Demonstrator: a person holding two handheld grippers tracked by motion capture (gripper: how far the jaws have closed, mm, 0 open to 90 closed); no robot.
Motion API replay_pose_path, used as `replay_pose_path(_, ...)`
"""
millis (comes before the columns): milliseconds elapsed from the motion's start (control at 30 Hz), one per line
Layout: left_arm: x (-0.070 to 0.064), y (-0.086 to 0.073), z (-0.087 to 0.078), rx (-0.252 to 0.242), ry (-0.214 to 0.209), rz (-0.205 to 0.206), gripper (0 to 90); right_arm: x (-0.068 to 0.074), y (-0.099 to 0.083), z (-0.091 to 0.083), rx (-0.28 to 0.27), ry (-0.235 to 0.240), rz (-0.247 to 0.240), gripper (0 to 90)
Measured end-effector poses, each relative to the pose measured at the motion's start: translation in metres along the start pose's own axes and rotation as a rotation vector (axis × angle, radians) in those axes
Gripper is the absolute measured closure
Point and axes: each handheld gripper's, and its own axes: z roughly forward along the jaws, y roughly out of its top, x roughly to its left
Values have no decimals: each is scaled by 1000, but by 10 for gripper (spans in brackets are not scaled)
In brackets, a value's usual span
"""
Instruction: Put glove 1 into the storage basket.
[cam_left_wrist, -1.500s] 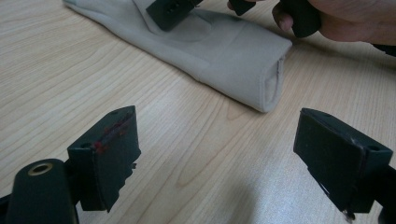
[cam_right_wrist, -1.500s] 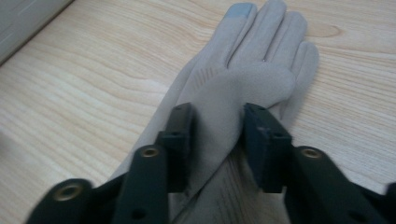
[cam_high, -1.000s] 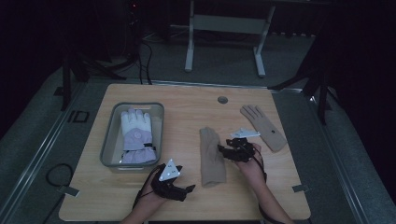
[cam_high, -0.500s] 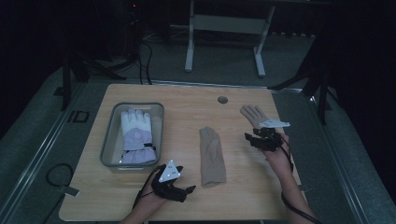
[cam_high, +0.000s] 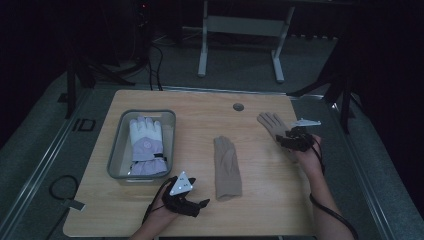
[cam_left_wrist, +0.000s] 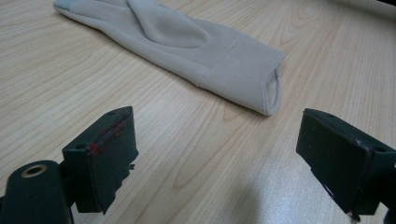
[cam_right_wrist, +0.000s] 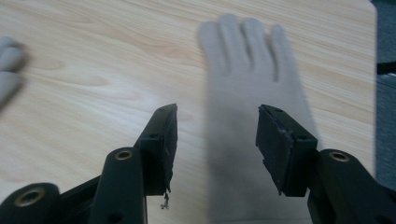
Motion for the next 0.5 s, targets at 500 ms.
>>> replay_pose_path(500, 0, -1, 0, -8, -2, -9, 123, -35, -6, 39, 101, -12, 25, 530)
